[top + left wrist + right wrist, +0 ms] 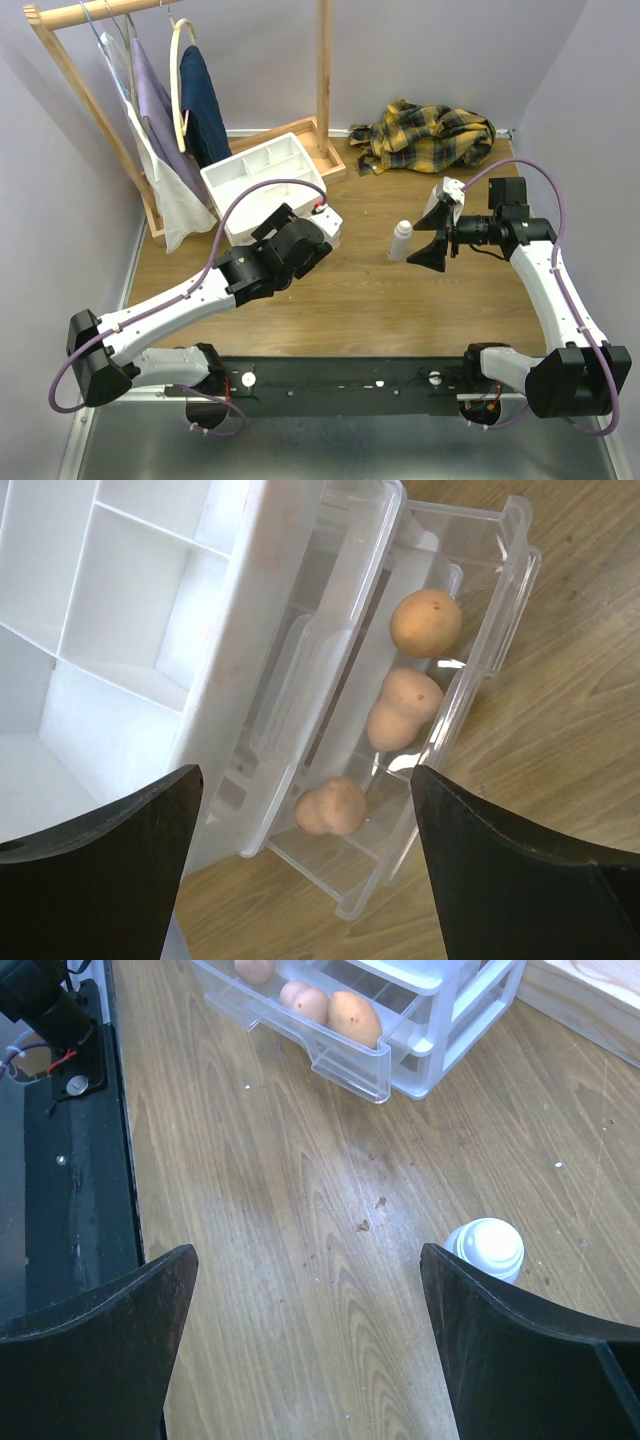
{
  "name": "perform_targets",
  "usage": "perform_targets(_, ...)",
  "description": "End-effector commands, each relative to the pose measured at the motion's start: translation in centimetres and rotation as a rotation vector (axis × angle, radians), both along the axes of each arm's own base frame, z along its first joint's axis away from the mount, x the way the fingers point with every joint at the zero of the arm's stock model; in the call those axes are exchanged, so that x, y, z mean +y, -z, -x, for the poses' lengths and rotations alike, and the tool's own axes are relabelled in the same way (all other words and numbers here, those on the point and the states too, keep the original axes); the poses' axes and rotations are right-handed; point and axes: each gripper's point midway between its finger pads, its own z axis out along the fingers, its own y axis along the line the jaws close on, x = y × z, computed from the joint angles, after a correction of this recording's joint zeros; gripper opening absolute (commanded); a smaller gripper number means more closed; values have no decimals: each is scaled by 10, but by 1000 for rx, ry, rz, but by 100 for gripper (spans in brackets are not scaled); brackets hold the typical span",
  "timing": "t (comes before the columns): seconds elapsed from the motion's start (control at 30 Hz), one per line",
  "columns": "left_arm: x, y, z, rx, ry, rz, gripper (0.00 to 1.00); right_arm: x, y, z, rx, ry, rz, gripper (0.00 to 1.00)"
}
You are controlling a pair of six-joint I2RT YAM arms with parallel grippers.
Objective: Organize the makeup
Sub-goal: Close the drawer in the storage box.
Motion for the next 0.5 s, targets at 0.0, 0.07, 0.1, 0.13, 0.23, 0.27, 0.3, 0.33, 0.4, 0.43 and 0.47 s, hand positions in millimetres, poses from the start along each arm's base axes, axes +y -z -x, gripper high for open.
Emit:
perform_targets(0.0,-15,-5,6,22,66,116,99,-2,9,1,19,5,7,100)
perform_targets(0.07,-16,-8,7,19,76,135,99,-2,9,1,19,5,7,100)
perform_targets(0.1,-17,-9,8,21,84,145,99,-2,9,1,20,6,7,100)
perform_targets(0.13,-17,-9,9,22,87,149,99,-2,9,1,17,4,8,100)
perform_targets(0.23,-19,-11,11,22,107,168,99,-2,9,1,20,4,8,100)
perform_targets(0.27,-20,-12,11,23,112,171,99,-2,9,1,19,3,8,100)
perform_targets(0.3,-21,-11,12,25,119,175,99,-2,9,2,19,2,8,100)
perform_targets(0.33,-23,-11,14,32,131,181,99,-2,9,1,19,3,8,100)
perform_targets(0.4,-25,-10,15,37,142,187,99,-2,10,1,22,3,8,100)
perform_targets(0.43,-26,-10,16,43,152,192,99,-2,10,1,22,3,8,100)
perform_targets(0.47,-27,-9,17,47,157,193,99,-2,10,1,21,3,9,100)
